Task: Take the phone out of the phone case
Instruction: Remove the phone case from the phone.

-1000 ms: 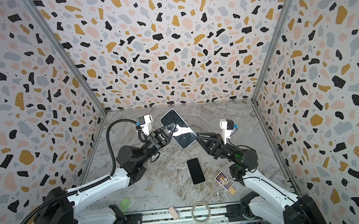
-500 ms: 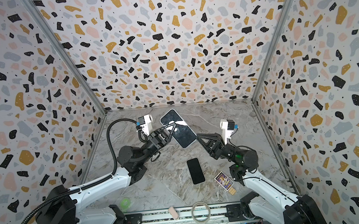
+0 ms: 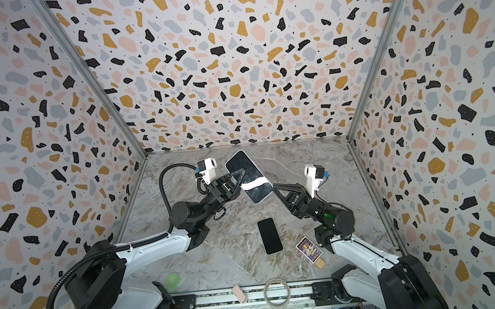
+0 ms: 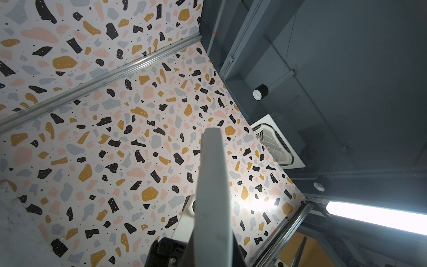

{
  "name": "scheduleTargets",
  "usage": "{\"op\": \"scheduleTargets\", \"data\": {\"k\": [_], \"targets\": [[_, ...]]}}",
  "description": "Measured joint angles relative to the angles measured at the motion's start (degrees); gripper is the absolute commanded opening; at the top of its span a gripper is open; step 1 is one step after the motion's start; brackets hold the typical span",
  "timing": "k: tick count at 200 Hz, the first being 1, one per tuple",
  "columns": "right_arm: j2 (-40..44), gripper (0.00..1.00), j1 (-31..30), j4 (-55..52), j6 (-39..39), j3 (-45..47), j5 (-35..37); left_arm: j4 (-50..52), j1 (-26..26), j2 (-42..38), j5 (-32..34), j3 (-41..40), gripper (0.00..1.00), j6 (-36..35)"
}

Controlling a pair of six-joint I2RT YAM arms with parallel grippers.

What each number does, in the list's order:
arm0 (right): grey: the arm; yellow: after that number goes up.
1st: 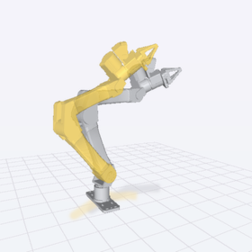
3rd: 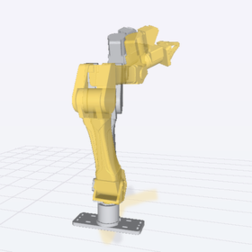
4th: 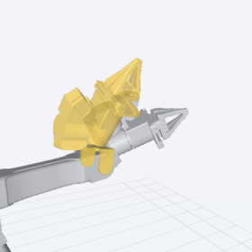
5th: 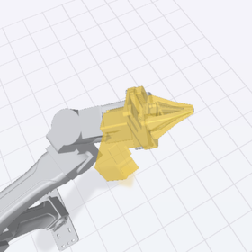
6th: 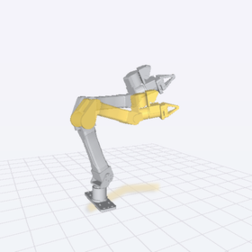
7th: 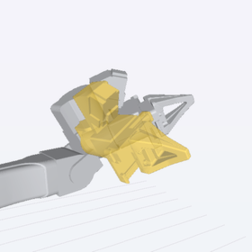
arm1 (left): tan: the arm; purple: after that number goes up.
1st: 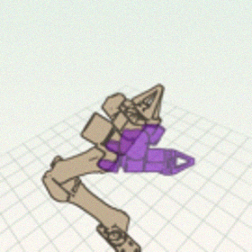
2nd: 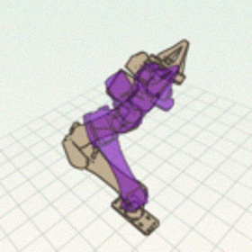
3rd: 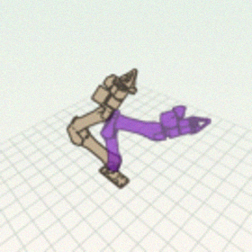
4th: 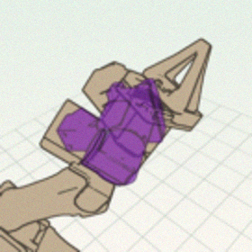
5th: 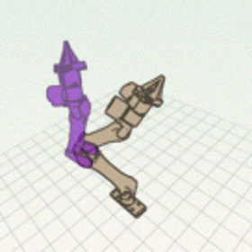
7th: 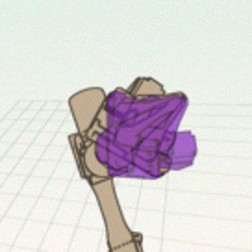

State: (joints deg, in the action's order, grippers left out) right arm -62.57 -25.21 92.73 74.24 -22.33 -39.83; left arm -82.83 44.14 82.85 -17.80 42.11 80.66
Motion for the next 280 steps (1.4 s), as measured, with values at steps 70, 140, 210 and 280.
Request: {"op": "scheduleTargets", "data": {"k": [70, 140, 210, 280], "targets": [[-0.85, 0.00, 0.26, 3.65, 2.67, -0.72, 1.95, -0.76, -0.17, 3.67, -2.58, 5.75, 0.00, 2.97], [-0.85, 0.00, 0.55, 3.65, 3.54, -3.96, 2.16, -2.91, -0.26, 7.43, -3.67, 11.65, 0.00, 6.32], [-0.81, 0.00, 0.46, 3.63, 3.52, -4.44, 1.92, -4.50, -0.26, 9.57, -4.22, 13.99, 0.00, 8.00], [-1.40, 0.00, 0.07, 3.65, 2.97, -5.40, 1.66, -4.96, 0.00, 10.29, -4.24, 15.76, 0.00, 8.79]]}}
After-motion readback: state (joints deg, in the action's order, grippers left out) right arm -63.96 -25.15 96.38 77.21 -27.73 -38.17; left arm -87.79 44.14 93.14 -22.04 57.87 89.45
